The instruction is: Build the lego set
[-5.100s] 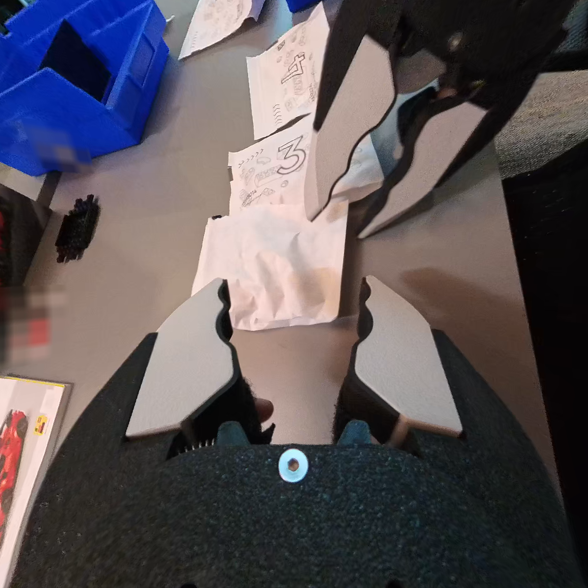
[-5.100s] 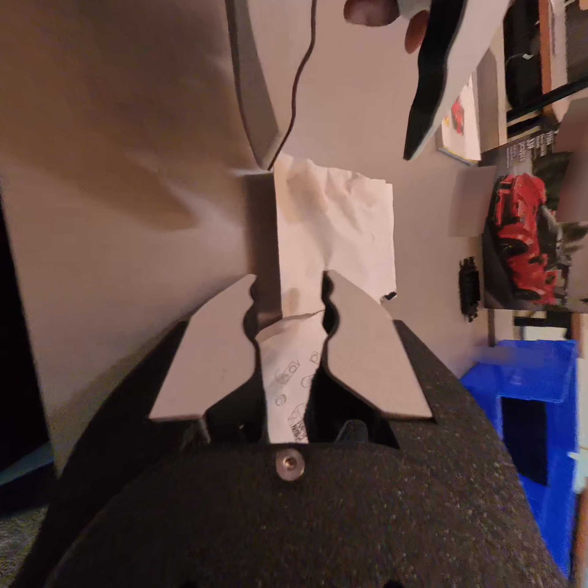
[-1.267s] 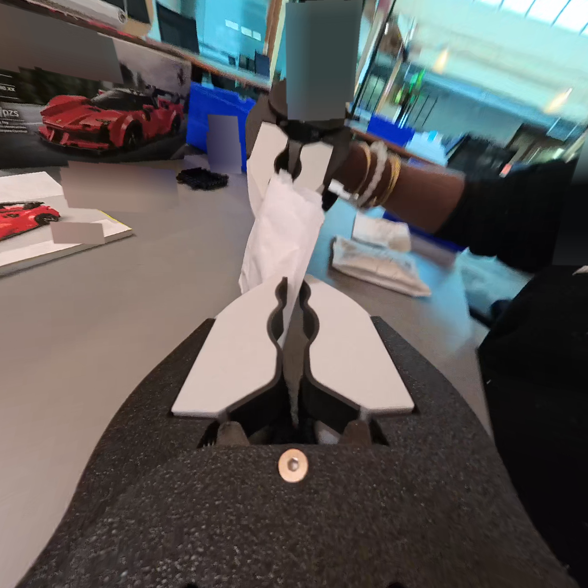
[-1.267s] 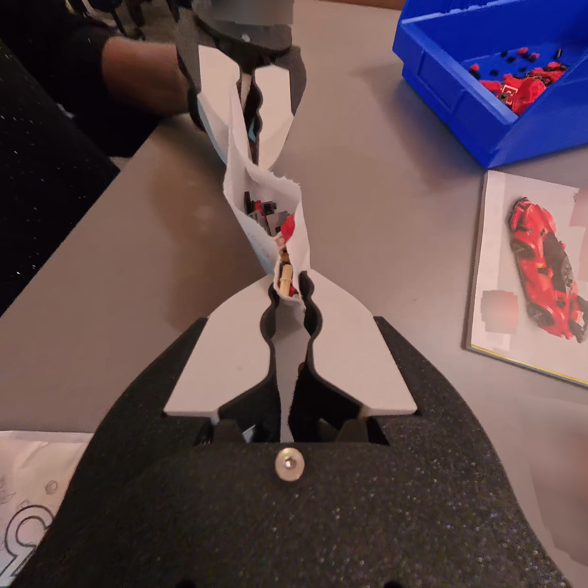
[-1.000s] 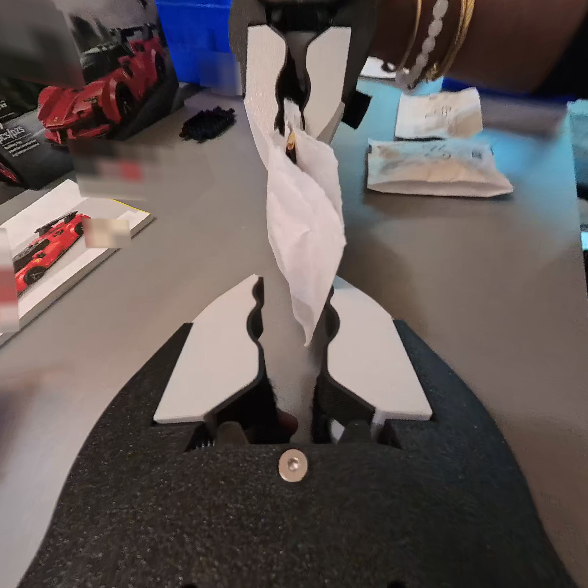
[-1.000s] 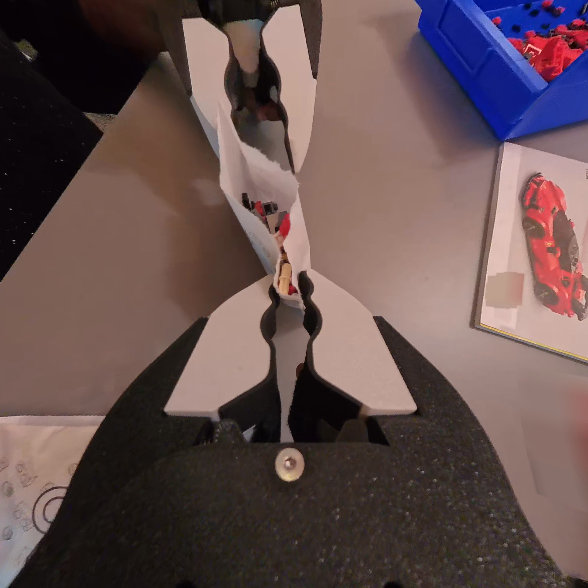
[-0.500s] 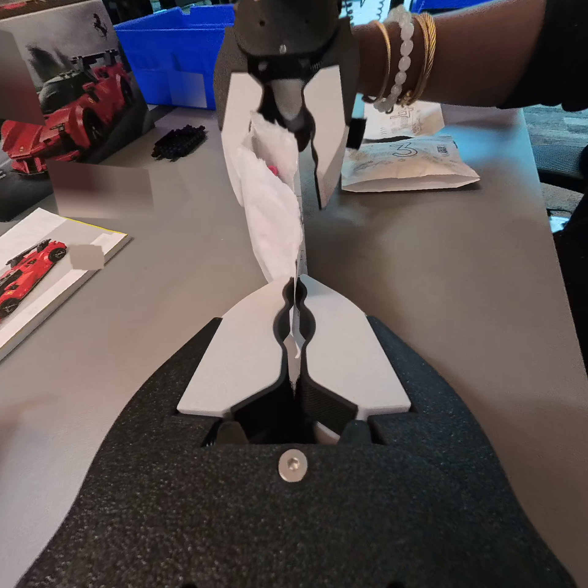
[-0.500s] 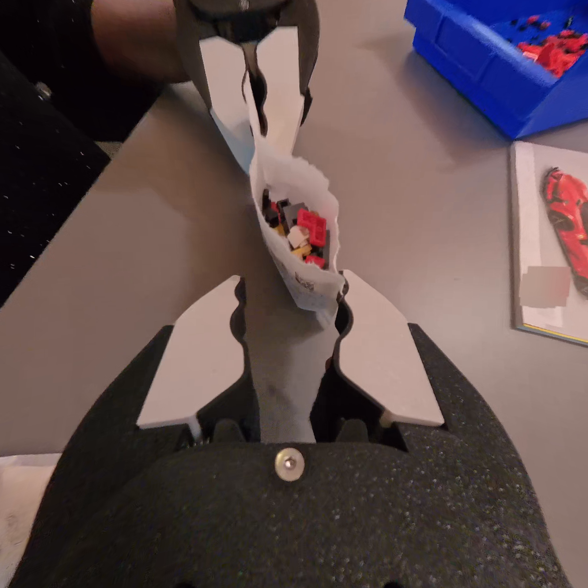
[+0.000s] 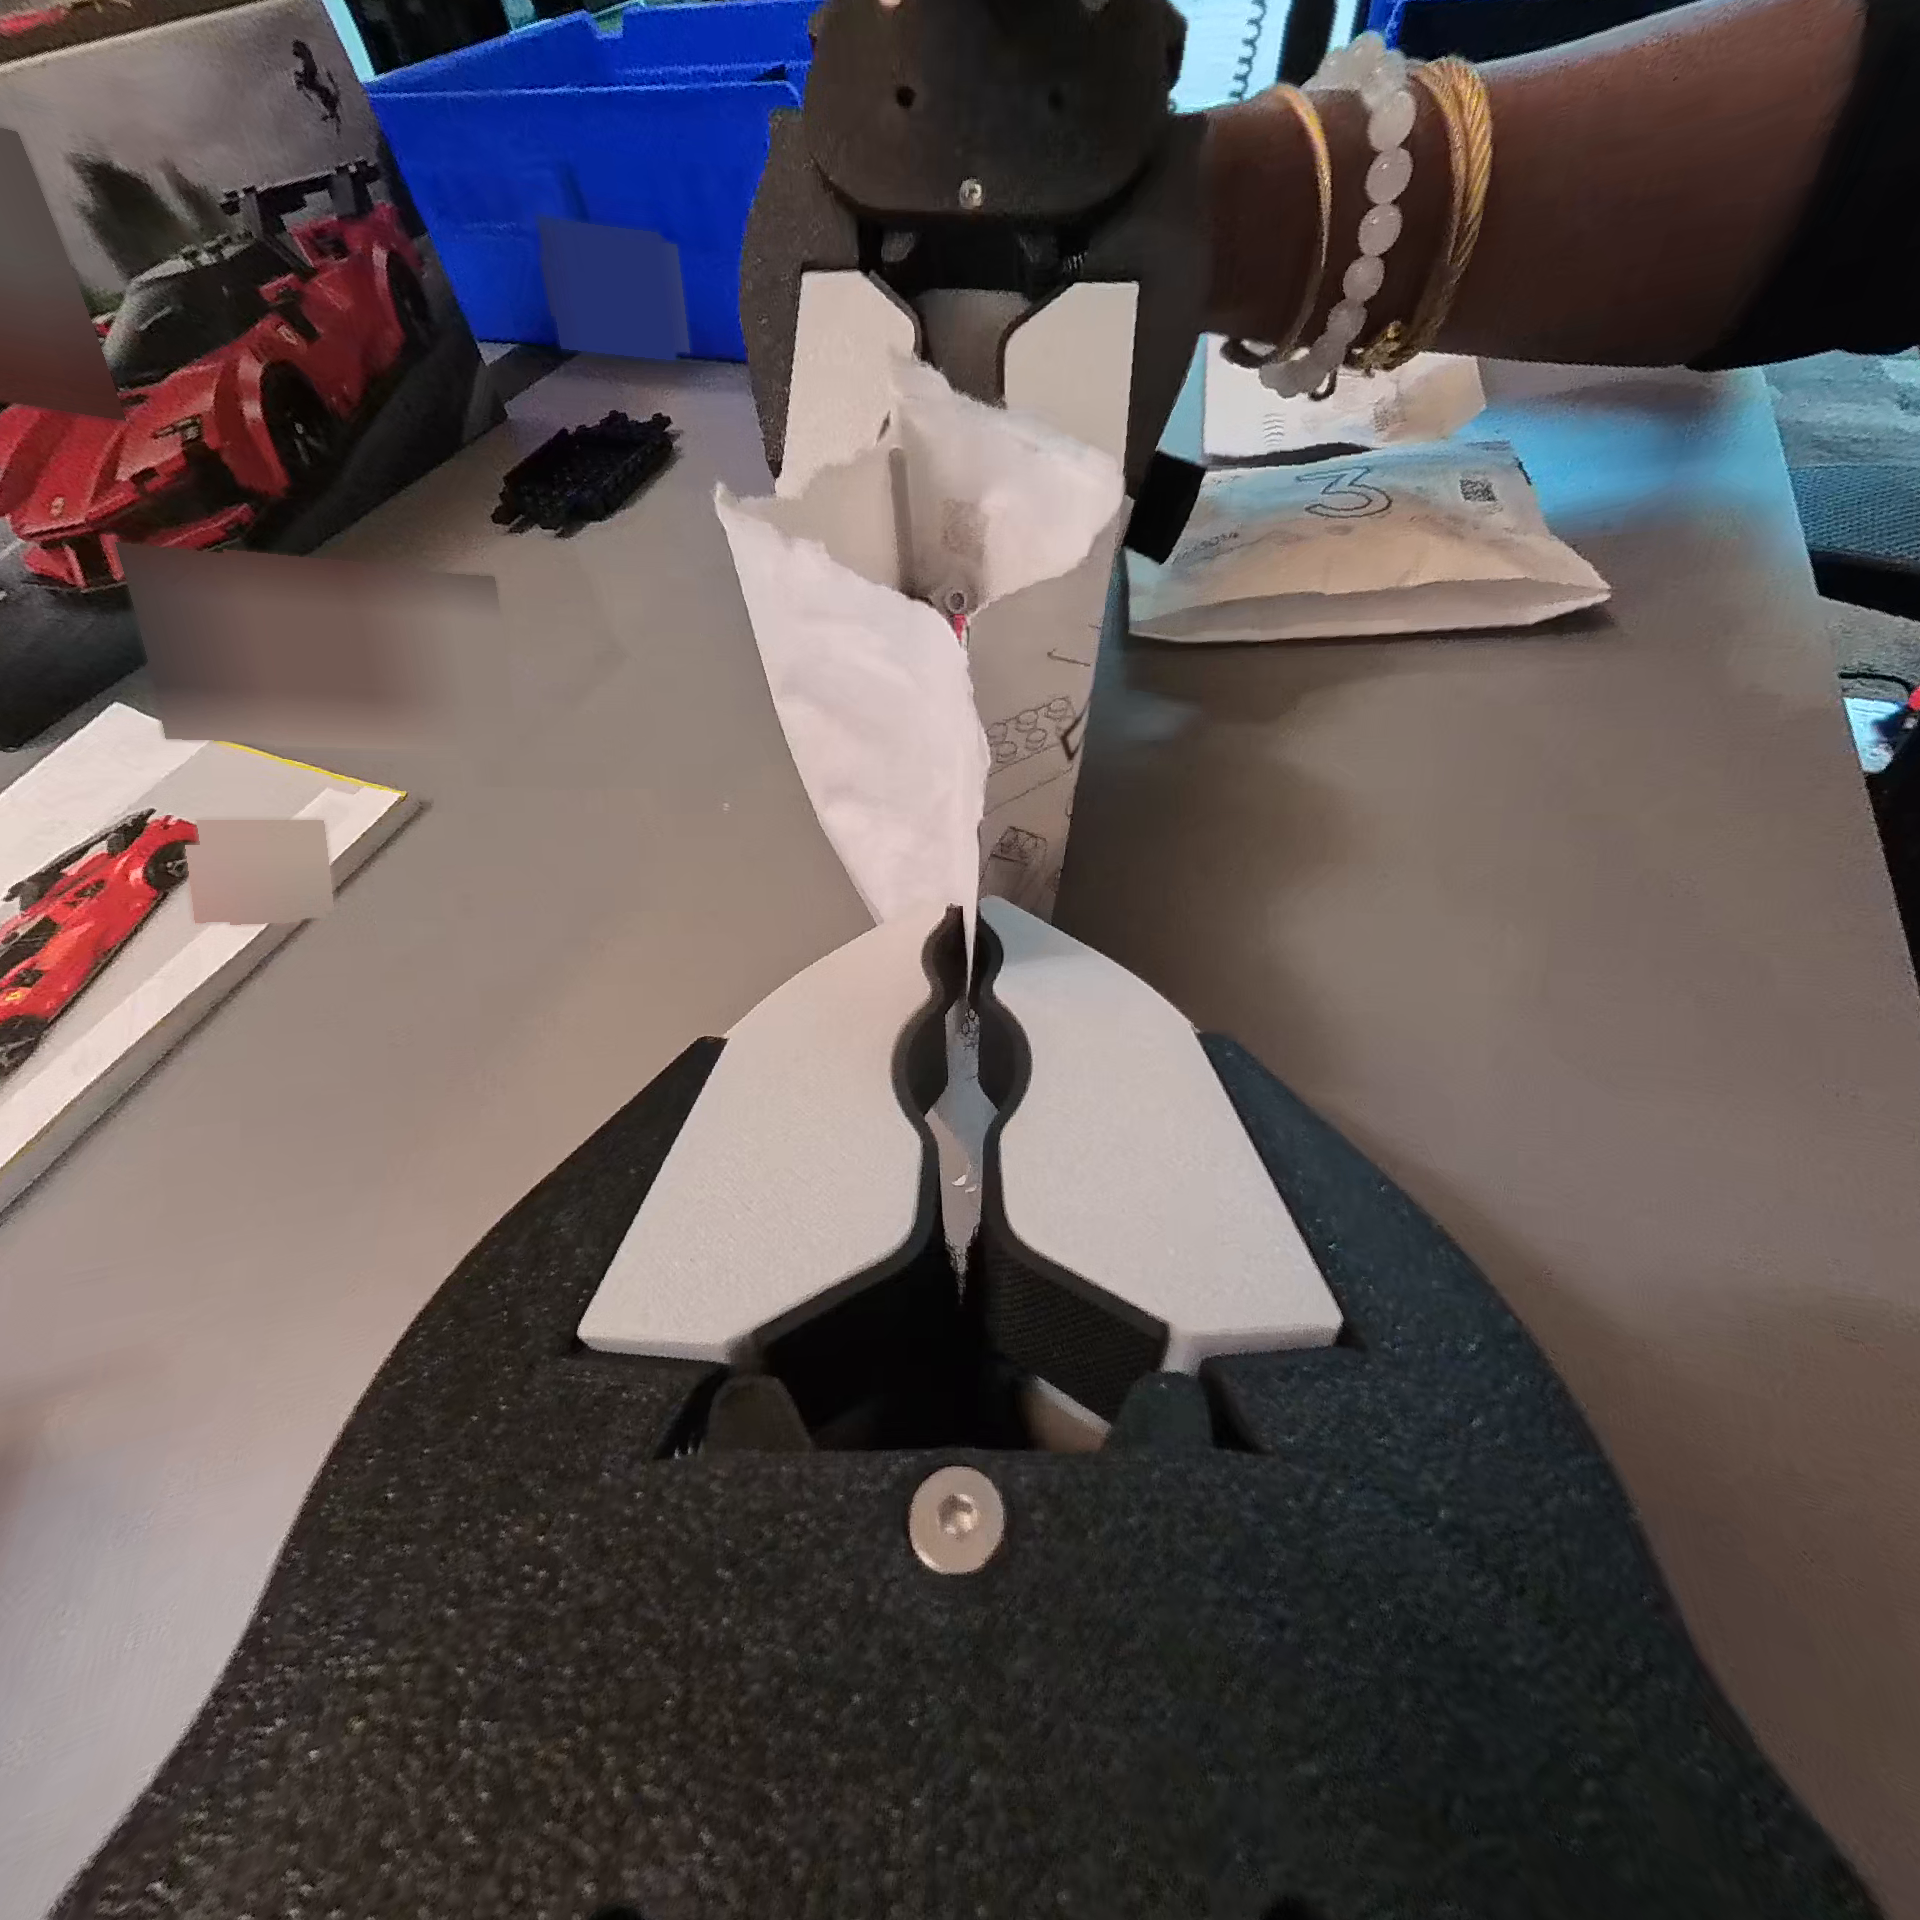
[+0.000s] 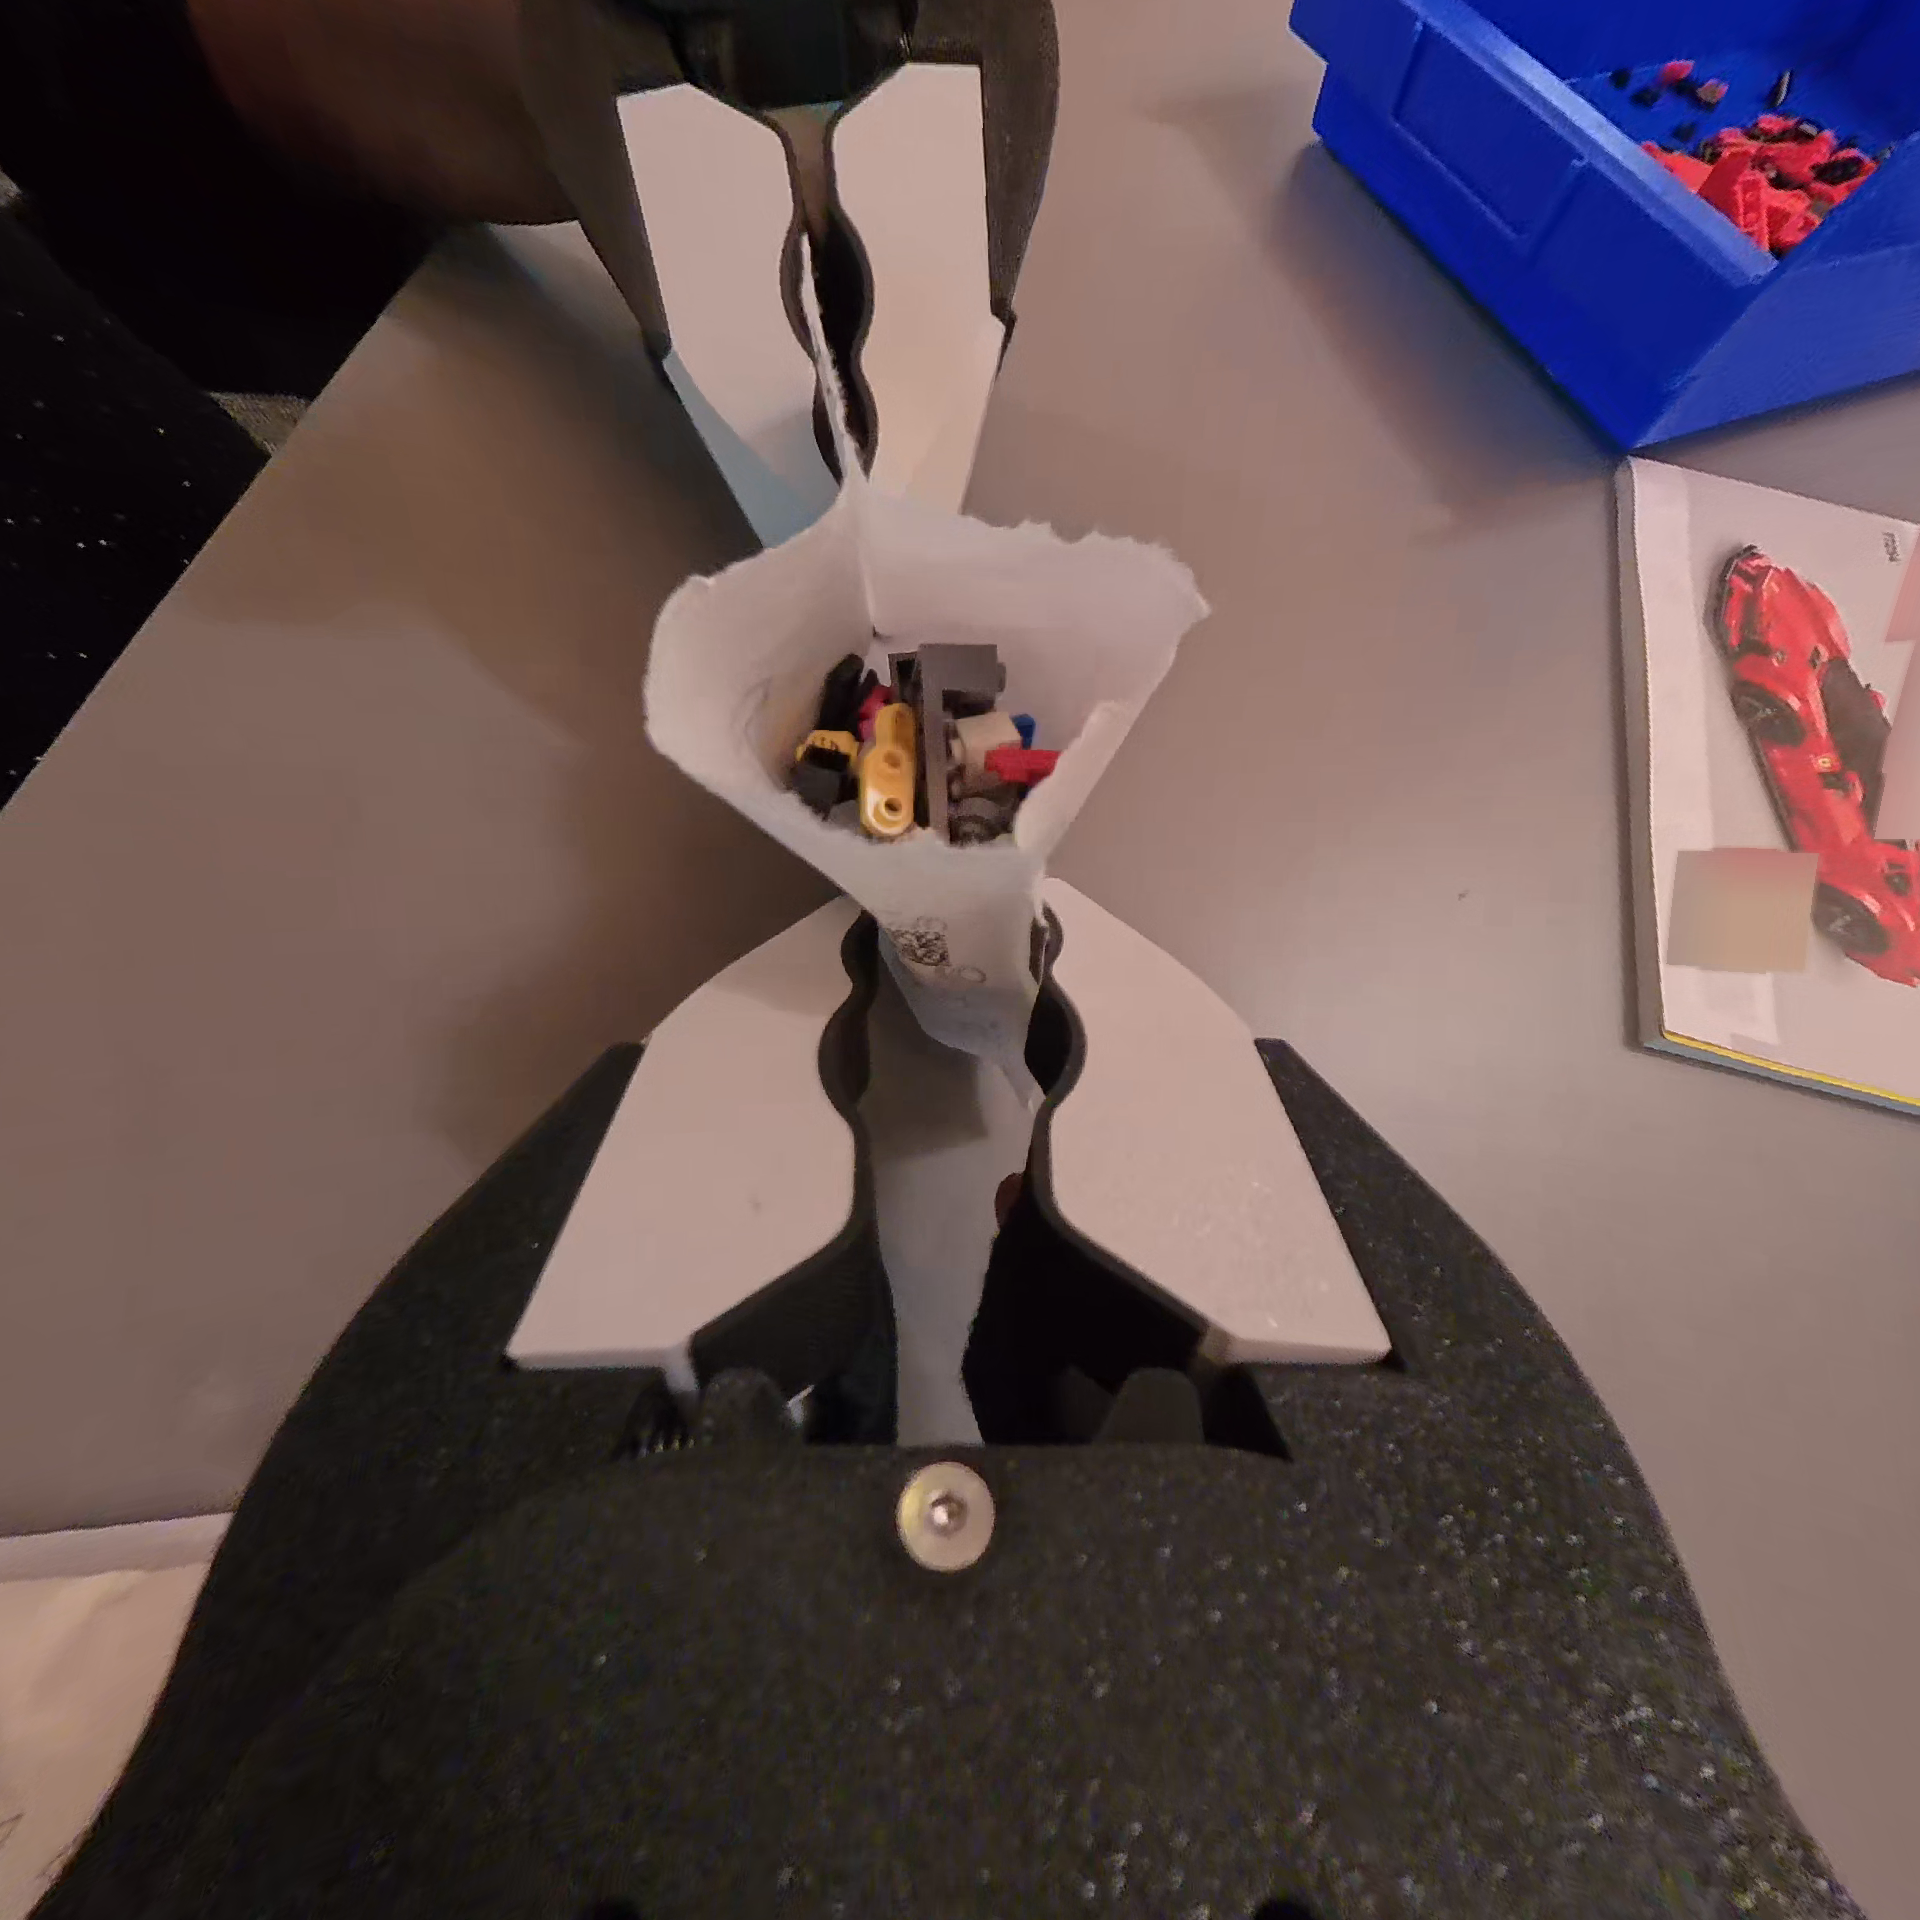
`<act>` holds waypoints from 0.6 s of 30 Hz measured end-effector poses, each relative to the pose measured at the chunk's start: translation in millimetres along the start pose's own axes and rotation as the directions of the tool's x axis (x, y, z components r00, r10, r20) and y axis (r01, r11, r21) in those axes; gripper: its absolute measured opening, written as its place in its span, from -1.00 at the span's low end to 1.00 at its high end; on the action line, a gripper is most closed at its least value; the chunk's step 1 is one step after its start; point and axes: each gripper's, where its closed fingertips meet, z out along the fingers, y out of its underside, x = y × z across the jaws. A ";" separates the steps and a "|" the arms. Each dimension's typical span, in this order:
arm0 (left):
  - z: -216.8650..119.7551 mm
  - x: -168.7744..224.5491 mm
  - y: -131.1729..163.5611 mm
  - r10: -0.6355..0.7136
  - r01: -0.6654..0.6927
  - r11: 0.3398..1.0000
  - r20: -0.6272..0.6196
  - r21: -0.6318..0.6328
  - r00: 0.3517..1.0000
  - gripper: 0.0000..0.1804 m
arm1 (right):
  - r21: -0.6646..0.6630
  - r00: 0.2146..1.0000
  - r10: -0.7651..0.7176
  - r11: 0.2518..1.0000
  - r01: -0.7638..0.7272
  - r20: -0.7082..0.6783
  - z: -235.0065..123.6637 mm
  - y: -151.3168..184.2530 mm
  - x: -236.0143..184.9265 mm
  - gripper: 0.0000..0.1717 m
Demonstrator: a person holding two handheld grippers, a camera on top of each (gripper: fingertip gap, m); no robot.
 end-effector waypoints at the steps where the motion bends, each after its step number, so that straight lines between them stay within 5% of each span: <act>1: 1.1 1.0 -0.5 0.000 0.000 1.000 -0.004 0.000 1.000 -1.00 | -0.007 1.000 0.008 1.000 -0.008 0.002 -0.8 0.4 -0.7 -0.70; 18: 1.1 -1.7 -13.9 -0.014 0.011 0.996 0.035 0.087 0.999 -1.00 | 0.046 0.999 0.036 0.998 -0.034 -0.038 -17.0 -2.6 -9.0 -0.69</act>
